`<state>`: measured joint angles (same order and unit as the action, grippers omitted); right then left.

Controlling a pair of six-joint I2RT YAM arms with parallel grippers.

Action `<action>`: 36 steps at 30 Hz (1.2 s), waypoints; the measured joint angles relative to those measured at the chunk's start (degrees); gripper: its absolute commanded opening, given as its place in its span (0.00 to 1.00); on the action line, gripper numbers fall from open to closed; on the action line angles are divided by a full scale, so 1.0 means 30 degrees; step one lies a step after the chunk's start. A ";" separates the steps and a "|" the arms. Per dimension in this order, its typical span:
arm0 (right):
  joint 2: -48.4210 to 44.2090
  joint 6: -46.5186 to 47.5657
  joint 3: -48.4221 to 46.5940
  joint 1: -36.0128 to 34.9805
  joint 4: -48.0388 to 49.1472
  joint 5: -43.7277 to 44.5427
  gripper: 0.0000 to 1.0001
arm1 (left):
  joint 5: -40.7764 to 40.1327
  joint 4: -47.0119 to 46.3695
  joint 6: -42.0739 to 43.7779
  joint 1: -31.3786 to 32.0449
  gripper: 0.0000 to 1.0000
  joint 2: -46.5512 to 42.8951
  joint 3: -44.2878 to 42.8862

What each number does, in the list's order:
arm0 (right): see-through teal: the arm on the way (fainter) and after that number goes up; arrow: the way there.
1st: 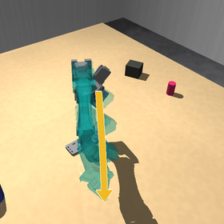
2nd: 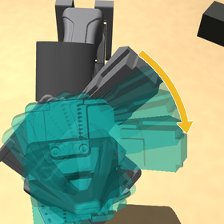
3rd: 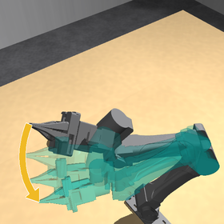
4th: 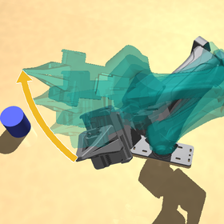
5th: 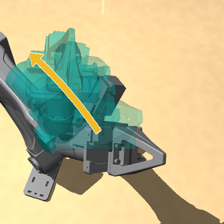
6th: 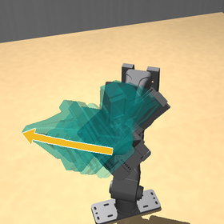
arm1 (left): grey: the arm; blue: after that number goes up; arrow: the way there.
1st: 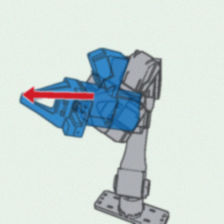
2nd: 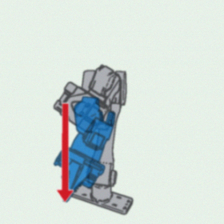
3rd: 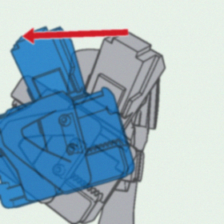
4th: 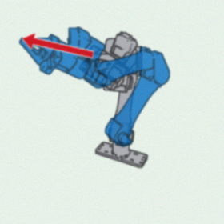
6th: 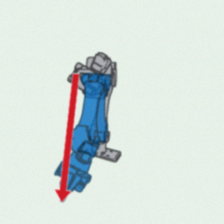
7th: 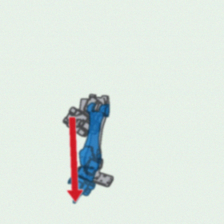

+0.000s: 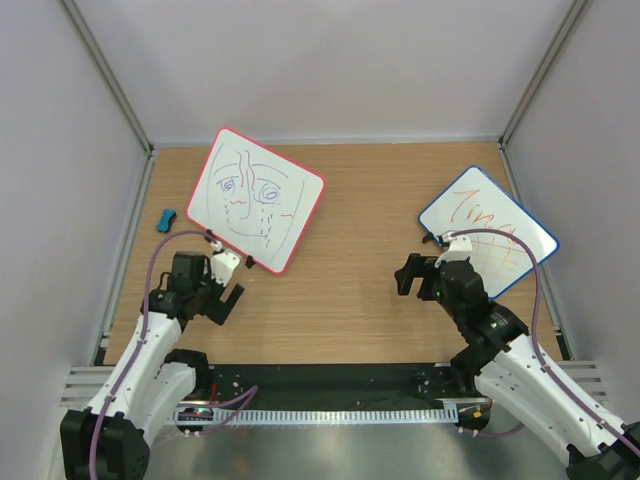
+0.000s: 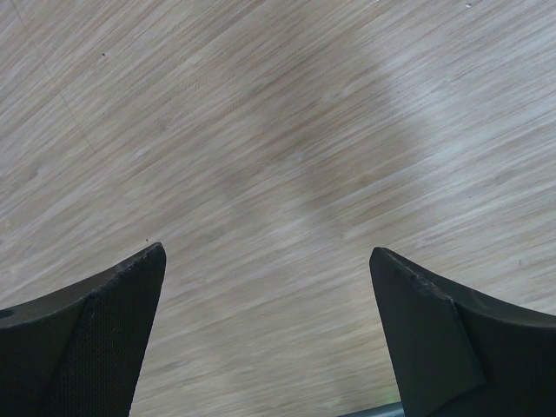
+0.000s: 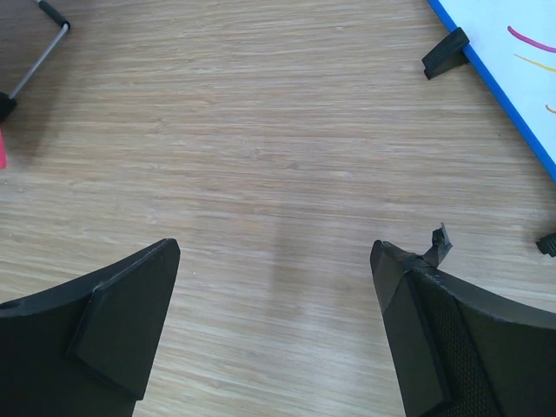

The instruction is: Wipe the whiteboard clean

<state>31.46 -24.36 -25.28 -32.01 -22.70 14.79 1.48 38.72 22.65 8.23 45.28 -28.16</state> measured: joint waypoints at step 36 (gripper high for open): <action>1.1366 -0.1537 -0.1778 -0.0058 1.3289 -0.8051 0.93 | 0.1836 0.0466 -0.0539 -0.5821 1.00 0.4561 -0.5741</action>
<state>65.56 -28.97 -30.61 -32.18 17.17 -9.37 6.98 40.12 21.04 -9.23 58.96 -45.39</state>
